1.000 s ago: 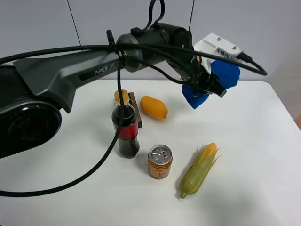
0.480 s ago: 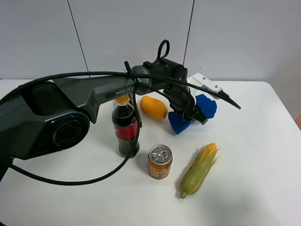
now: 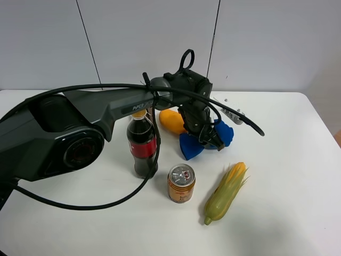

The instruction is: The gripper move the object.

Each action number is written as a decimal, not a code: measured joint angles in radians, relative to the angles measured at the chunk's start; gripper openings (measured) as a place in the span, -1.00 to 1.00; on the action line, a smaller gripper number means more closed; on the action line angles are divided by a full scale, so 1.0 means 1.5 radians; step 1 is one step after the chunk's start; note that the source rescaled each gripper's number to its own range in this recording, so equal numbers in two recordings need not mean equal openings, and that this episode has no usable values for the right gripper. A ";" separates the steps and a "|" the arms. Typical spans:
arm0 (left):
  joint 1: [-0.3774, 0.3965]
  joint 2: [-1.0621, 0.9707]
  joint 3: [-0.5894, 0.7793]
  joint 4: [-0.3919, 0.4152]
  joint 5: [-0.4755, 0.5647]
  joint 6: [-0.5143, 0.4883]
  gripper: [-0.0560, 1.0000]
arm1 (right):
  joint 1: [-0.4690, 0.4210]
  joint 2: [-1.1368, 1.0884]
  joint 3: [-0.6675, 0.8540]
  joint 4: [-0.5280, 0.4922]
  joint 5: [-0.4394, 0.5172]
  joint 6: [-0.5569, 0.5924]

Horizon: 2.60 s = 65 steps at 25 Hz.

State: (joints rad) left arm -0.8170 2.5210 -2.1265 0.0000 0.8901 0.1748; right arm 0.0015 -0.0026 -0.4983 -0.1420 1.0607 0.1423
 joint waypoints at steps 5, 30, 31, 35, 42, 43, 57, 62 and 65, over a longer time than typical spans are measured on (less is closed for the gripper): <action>0.000 0.009 -0.005 0.000 0.013 0.000 -0.89 | 0.000 0.000 0.000 0.000 0.000 0.000; -0.008 -0.152 -0.155 -0.011 0.137 0.005 1.00 | 0.000 0.000 0.000 0.000 0.000 0.000; -0.011 -0.173 -0.186 -0.010 0.146 0.005 1.00 | 0.000 0.000 0.000 0.000 0.000 0.000; -0.023 -0.245 -0.304 0.038 0.194 0.005 1.00 | 0.000 0.000 0.000 0.000 0.000 0.000; 0.042 -0.408 -0.364 0.251 0.209 -0.017 1.00 | 0.000 0.000 0.000 0.000 0.000 0.000; 0.067 -0.429 -0.364 0.254 0.210 -0.018 1.00 | 0.000 0.000 0.000 0.000 0.000 0.000; 0.257 -0.946 0.020 0.184 0.214 0.035 0.94 | 0.000 0.000 0.000 0.000 0.000 0.000; 0.257 -1.168 0.232 0.181 0.217 -0.001 0.94 | 0.000 0.000 0.000 0.000 0.000 0.000; 0.257 -1.278 0.350 0.181 0.219 -0.003 0.94 | 0.000 0.000 0.000 0.000 0.000 0.000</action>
State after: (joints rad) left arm -0.4313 0.6043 -1.6015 0.2722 1.2184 0.1706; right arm 0.0015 -0.0026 -0.4983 -0.1420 1.0607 0.1423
